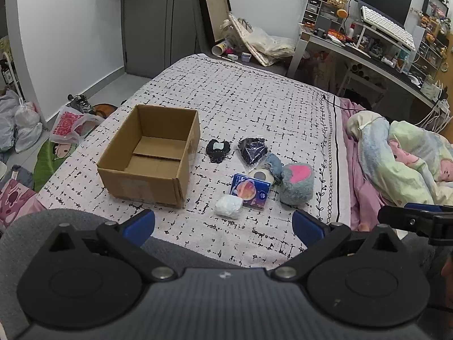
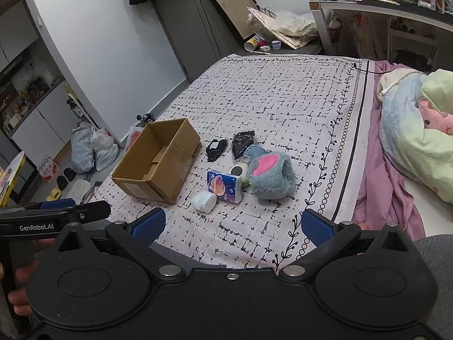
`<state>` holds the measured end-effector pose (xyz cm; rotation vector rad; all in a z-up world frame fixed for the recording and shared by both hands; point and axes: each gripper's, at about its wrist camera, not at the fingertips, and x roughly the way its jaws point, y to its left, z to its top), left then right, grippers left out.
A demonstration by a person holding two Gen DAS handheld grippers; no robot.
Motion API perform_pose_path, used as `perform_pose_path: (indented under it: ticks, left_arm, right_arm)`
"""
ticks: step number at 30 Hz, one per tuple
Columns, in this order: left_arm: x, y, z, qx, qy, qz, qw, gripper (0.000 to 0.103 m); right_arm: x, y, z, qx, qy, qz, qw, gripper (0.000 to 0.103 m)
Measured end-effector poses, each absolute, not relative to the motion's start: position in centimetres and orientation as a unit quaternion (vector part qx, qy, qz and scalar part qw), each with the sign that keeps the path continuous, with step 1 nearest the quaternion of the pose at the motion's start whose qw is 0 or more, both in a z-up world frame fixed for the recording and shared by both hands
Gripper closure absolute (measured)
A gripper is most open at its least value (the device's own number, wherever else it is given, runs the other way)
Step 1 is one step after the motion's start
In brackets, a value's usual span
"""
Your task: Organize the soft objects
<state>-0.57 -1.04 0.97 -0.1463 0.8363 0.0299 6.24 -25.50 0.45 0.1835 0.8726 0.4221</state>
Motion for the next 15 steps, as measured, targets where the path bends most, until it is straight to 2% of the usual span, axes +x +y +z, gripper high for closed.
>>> perform_pose_path:
  ticks: [15]
  left_arm:
    - [1.8,-2.2,0.0,-0.078,0.394,0.013,0.916,0.001]
  right_arm:
    - [9.2,-28.0,-2.5,0.128,0.439,0.192,0.869,0.000]
